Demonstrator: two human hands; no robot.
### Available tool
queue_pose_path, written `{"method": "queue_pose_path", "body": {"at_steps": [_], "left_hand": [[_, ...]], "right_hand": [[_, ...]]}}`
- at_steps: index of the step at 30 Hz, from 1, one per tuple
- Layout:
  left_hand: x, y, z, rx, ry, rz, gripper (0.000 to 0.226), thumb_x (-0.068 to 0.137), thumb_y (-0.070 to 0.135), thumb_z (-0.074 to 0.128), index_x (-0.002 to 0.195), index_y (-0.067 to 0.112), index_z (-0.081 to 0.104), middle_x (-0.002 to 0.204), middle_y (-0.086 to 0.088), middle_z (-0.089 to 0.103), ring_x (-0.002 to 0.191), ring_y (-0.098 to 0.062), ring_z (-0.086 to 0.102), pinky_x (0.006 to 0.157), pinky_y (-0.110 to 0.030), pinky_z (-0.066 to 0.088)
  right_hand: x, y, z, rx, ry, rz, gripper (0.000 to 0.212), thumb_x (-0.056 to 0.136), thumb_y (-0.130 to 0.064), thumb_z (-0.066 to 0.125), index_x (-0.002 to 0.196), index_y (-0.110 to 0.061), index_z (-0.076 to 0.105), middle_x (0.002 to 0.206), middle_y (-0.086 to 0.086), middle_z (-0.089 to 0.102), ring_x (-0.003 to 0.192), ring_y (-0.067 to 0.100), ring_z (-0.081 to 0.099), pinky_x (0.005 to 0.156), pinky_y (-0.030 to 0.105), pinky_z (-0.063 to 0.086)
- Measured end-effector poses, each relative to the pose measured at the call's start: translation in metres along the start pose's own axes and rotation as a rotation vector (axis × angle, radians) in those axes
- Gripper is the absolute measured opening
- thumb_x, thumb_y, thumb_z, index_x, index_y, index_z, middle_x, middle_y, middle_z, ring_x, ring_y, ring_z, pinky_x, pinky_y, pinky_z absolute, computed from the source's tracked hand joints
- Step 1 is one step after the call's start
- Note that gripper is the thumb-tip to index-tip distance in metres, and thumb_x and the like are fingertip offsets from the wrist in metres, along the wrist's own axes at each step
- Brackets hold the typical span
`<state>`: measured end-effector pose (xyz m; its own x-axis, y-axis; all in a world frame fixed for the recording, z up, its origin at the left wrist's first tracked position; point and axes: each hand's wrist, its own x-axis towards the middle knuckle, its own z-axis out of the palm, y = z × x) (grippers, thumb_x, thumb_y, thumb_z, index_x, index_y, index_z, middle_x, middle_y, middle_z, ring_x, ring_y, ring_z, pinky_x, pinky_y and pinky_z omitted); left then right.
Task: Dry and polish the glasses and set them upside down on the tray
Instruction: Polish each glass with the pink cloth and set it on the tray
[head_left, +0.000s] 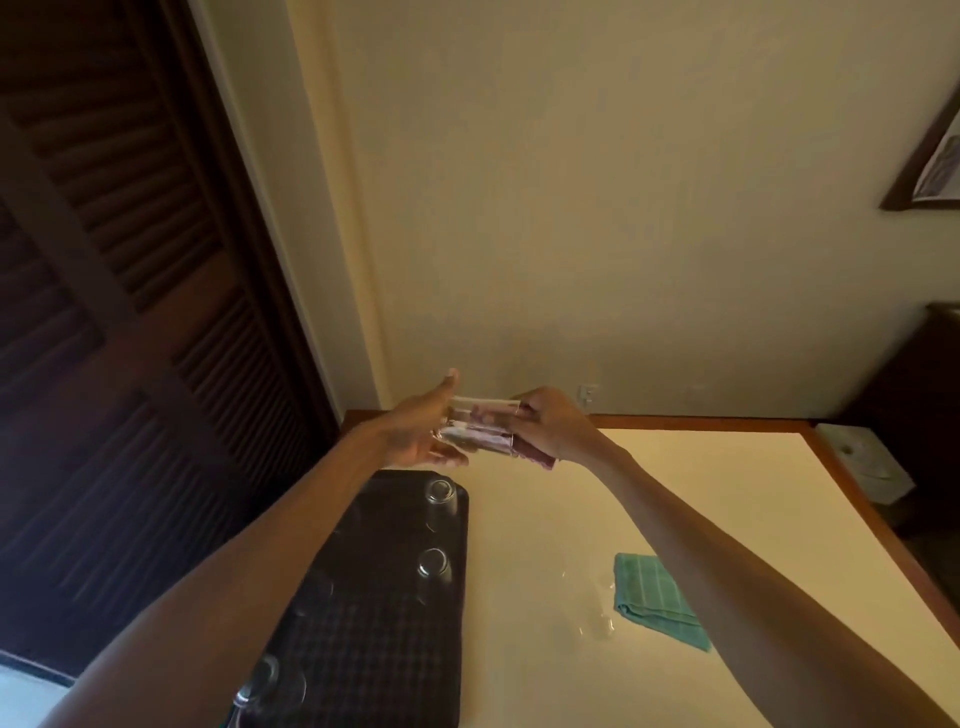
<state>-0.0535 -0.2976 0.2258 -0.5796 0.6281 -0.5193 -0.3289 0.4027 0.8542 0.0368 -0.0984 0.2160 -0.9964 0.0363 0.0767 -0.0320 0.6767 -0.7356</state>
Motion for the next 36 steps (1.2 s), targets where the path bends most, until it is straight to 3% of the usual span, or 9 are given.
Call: {"method": "queue_pose_path", "body": {"at_steps": [4,9,14,21,23,25,29,33,36], "left_hand": [[-0.001,0.01,0.025,-0.062,0.206,0.121,0.046,0.109,0.048,0.035,0.1,0.009,0.058,0.075,-0.007,0.06,0.052,-0.012,0.049,0.05,-0.025,0.035],[-0.009,0.014,0.025,-0.131,0.221,0.178,0.035,0.108,0.04,0.041,0.104,0.008,0.055,0.072,-0.008,0.06,0.052,-0.015,0.05,0.049,-0.026,0.034],[-0.011,0.015,0.02,-0.186,0.235,0.179,0.033,0.106,0.036,0.044,0.102,0.006,0.057,0.078,-0.011,0.06,0.053,-0.016,0.05,0.051,-0.028,0.035],[-0.013,0.005,0.018,-0.265,0.058,0.148,0.035,0.102,0.031,0.039,0.089,0.005,0.059,0.08,-0.017,0.062,0.056,-0.021,0.052,0.051,-0.028,0.036],[-0.015,0.002,0.013,-0.295,0.021,0.144,0.038,0.102,0.033,0.038,0.098,0.003,0.06,0.085,-0.018,0.063,0.06,-0.022,0.054,0.052,-0.028,0.041],[-0.014,0.0,0.01,-0.352,0.023,0.127,0.046,0.102,0.041,0.039,0.103,0.001,0.062,0.085,-0.018,0.062,0.061,-0.023,0.055,0.052,-0.027,0.042],[-0.014,0.001,0.007,-0.417,0.012,0.031,0.045,0.103,0.041,0.04,0.107,0.002,0.063,0.086,-0.016,0.063,0.057,-0.019,0.052,0.046,-0.021,0.039],[-0.015,0.012,0.013,-0.414,0.174,0.136,0.032,0.102,0.026,0.037,0.097,0.002,0.058,0.08,-0.02,0.064,0.05,-0.021,0.049,0.038,-0.021,0.032],[-0.014,0.016,0.013,-0.278,0.296,0.349,0.029,0.103,0.022,0.038,0.085,0.005,0.053,0.074,-0.021,0.062,0.055,-0.026,0.053,0.044,-0.025,0.036]], "right_hand": [[0.017,0.01,0.01,-0.215,0.23,-0.01,0.04,0.087,-0.041,0.073,0.055,-0.021,0.061,0.042,-0.009,0.056,0.038,0.005,0.058,0.043,0.015,0.043],[0.027,0.01,0.006,-0.279,0.197,0.044,0.039,0.076,-0.031,0.085,0.055,-0.031,0.052,0.044,-0.009,0.056,0.045,0.011,0.065,0.043,0.023,0.049],[0.007,-0.016,-0.01,0.064,-0.024,-0.007,0.038,0.094,-0.05,0.061,0.08,-0.015,0.067,0.053,0.001,0.065,0.043,0.011,0.061,0.048,0.016,0.043],[0.028,-0.007,0.0,-0.286,0.142,0.082,0.014,0.084,-0.018,0.079,0.093,-0.008,0.074,0.09,0.012,0.073,0.075,0.024,0.07,0.042,0.006,0.036],[0.024,-0.017,-0.003,-0.452,0.152,-0.017,0.008,0.081,-0.009,0.077,0.08,-0.015,0.071,0.077,0.009,0.069,0.066,0.019,0.064,0.05,0.007,0.039],[0.018,-0.036,-0.007,-0.616,0.2,-0.118,0.012,0.074,-0.007,0.07,0.069,-0.016,0.064,0.066,0.008,0.066,0.059,0.026,0.059,0.052,0.026,0.044],[0.016,-0.057,-0.004,-0.744,0.358,-0.425,0.008,0.053,-0.012,0.063,0.055,-0.017,0.058,0.044,0.001,0.055,0.038,0.022,0.037,0.051,0.021,0.023],[0.026,-0.05,-0.002,-0.649,0.295,-0.147,0.013,0.072,-0.006,0.077,0.079,-0.014,0.07,0.067,0.003,0.061,0.062,0.026,0.056,0.057,0.027,0.035],[0.034,-0.04,0.012,-0.091,0.146,0.328,0.023,0.092,-0.017,0.067,0.11,-0.002,0.065,0.095,0.011,0.067,0.081,0.024,0.066,0.072,0.036,0.057]]}}
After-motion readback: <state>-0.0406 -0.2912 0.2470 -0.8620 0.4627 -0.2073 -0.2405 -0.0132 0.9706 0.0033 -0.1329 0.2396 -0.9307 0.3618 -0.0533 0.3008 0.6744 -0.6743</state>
